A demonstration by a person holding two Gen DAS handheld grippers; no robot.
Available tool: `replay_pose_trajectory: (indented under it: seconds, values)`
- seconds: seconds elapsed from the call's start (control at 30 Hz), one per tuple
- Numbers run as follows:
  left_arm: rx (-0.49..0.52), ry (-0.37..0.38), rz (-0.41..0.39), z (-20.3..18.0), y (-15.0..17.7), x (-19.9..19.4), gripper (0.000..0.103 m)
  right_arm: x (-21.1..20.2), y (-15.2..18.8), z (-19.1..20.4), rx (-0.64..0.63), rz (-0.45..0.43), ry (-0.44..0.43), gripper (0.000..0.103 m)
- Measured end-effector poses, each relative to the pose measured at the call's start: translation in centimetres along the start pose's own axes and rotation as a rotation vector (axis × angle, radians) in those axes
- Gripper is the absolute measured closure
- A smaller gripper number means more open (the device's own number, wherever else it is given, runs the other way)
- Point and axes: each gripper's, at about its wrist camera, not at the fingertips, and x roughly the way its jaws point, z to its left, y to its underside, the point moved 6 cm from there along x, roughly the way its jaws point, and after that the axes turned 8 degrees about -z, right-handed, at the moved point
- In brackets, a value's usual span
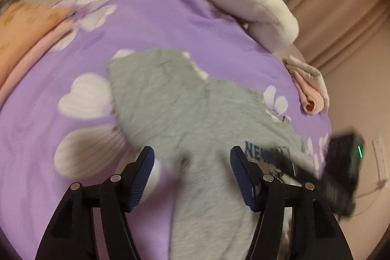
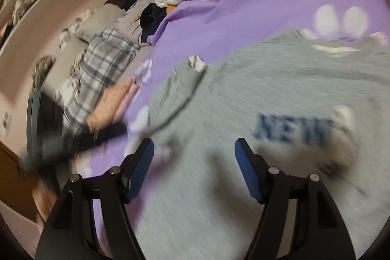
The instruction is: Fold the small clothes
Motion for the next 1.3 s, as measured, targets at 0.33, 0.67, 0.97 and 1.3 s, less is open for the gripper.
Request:
replay_pose_trajectory:
  seconds: [0.33, 0.67, 0.97, 1.3]
  values:
    - [-0.021, 0.06, 0.005, 1.7, 1.7, -0.3, 0.04, 11.9, -3.5, 0.8, 0.145, 0.008, 0.017, 0.042]
    - [-0.085, 0.056, 0.002, 4.1, 1.9, -1.1, 0.04, 9.2, -5.9, 1.9, 0.134, -0.114, -0.01, 0.089]
    - [-0.046, 0.082, 0.004, 1.5, 1.7, -1.2, 0.04, -4.5, -3.3, -1.5, 0.126, -0.272, 0.211, 0.088]
    - [0.056, 0.081, 0.056, -3.3, 1.8, 2.0, 0.04, -6.5, 2.4, -10.3, 0.359, -0.162, 0.215, 0.064]
